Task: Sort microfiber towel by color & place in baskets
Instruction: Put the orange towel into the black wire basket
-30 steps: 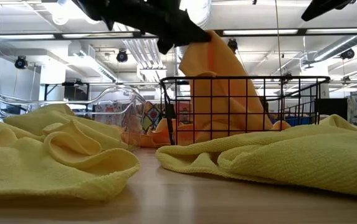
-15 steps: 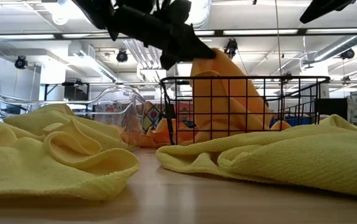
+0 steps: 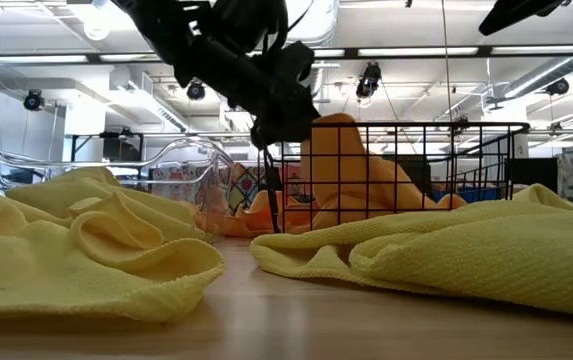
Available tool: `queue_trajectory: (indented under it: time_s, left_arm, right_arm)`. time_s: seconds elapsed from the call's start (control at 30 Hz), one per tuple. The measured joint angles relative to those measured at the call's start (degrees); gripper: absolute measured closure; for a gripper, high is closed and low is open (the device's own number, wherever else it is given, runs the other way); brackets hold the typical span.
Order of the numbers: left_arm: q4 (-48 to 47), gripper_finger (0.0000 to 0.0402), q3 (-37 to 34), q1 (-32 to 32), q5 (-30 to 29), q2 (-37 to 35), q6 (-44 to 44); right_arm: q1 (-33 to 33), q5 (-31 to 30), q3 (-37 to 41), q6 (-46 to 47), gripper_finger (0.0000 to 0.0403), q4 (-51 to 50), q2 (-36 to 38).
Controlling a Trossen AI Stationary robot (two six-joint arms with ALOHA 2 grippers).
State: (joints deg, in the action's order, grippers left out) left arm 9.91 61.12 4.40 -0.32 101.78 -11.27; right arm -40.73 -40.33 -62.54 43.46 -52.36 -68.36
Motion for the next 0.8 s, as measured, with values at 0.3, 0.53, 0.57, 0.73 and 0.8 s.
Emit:
queue_trajectory:
  time_s: [0.3, 0.53, 0.57, 0.73, 0.8]
  left_arm:
    - [-1.2, 0.0401, 0.0, 0.0, 0.0, 0.0, -1.5]
    - [-5.0, 0.0393, 0.6, 0.0, -2.0, -0.1, -1.9]
    - [-6.4, 0.0388, 1.0, 0.0, -3.0, -0.1, -2.0]
    - [-12.4, 0.0351, 3.8, -0.1, -5.8, -0.1, -3.0]
    - [-13.0, 0.0332, 4.8, -0.1, -5.8, -0.1, -2.9]
  right_arm:
    - [0.0, -0.4, 0.0, 0.0, 0.0193, 0.4, 0.0]
    - [0.0, -0.4, 0.0, 0.0, 0.0193, 0.5, 0.0]
    - [0.0, -0.4, 0.0, 0.0, 0.0193, 0.5, 0.0]
    - [0.7, -0.4, 0.0, 3.6, 0.0193, 0.5, 0.0]
    - [1.1, -0.4, 0.0, 4.8, 0.0193, 0.4, 0.0]
